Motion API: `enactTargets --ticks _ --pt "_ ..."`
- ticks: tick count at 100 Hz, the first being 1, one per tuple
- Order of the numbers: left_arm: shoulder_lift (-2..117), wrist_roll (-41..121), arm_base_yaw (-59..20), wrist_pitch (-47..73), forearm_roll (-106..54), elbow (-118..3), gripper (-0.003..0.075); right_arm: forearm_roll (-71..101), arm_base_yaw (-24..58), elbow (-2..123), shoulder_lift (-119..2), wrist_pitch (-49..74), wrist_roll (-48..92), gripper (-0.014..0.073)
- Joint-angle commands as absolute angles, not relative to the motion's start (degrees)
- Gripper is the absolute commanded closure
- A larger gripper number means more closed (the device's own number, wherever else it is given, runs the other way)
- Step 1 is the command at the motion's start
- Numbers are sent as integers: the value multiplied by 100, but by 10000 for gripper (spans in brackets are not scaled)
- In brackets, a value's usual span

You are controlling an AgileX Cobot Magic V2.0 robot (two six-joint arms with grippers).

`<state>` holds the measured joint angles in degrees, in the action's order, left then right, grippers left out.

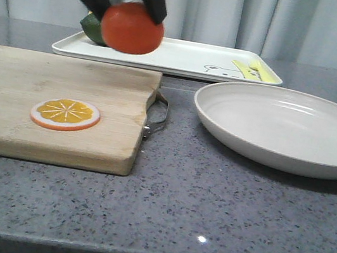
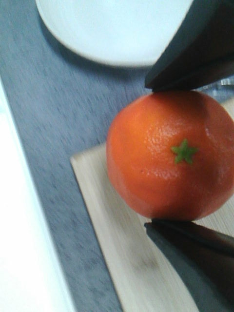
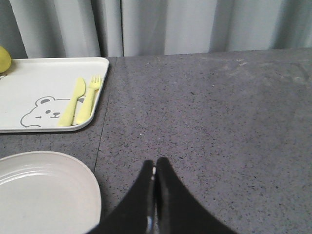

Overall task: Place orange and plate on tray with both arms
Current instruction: 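Lift the orange with the left gripper and carry it over the white plate, then lower the orange onto the plate and open the left gripper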

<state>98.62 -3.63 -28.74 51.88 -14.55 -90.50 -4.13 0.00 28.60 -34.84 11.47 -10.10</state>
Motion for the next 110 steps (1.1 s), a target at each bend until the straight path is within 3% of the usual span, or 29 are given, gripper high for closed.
enactTargets --ticks 1,47,87,110 --pt "9661 -350 -3140 5011 -1619 -9471 377 -494 -14 3074 -3528 734 -987 660" --pt "10750 -302 -4544 5160 -1632 -10635 377 -494 -14 3074 -3528 739 -987 660" --pt "11240 -245 -4768 5120 -1646 -10806 374 -494 -14 3074 -3528 739 -987 660" --pt "11240 -207 -4768 5120 -1646 -10806 239 -494 -14 3074 -3528 739 -987 660"
